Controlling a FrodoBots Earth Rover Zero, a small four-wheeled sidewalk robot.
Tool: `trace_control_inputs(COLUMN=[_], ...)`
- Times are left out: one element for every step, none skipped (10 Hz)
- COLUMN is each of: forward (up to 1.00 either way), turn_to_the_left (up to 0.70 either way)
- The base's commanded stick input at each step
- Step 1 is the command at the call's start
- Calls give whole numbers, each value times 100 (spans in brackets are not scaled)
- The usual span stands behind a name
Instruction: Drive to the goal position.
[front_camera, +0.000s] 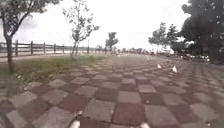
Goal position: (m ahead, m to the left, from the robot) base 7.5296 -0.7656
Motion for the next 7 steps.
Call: trace_control_inputs(forward=[70, 70, 70, 70, 70, 70, 70], turn_to_the_left=[0, 0, 0, 0, 0, 0, 0])
